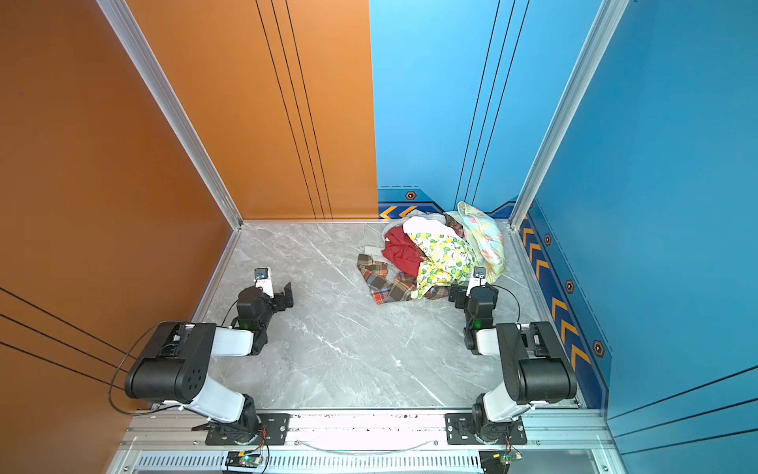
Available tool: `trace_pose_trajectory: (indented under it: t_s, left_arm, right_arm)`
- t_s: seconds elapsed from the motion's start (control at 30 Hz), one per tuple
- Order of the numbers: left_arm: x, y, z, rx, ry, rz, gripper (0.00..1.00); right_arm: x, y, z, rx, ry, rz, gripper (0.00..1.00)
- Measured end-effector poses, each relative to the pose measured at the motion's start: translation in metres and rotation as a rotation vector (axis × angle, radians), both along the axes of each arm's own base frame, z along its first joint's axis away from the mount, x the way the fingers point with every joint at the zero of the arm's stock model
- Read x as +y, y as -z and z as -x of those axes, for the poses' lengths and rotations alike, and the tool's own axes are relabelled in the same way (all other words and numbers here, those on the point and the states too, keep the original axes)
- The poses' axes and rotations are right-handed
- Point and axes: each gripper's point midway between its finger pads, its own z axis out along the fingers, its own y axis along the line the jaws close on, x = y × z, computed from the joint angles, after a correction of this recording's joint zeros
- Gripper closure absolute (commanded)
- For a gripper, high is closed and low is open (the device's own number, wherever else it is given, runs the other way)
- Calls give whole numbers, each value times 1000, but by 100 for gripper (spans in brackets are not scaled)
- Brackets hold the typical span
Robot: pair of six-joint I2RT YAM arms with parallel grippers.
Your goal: Pick out a specific cloth from the pile
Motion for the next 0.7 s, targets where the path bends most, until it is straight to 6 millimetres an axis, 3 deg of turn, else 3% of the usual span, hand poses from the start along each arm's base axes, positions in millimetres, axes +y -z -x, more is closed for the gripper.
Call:
trace_pose_trajectory:
  t_s: [0.7]
  left_arm:
    - [-3, -1, -1, 0, -5, -8, 2]
  right_arm:
    - [0, 0, 0, 0, 0, 0, 0]
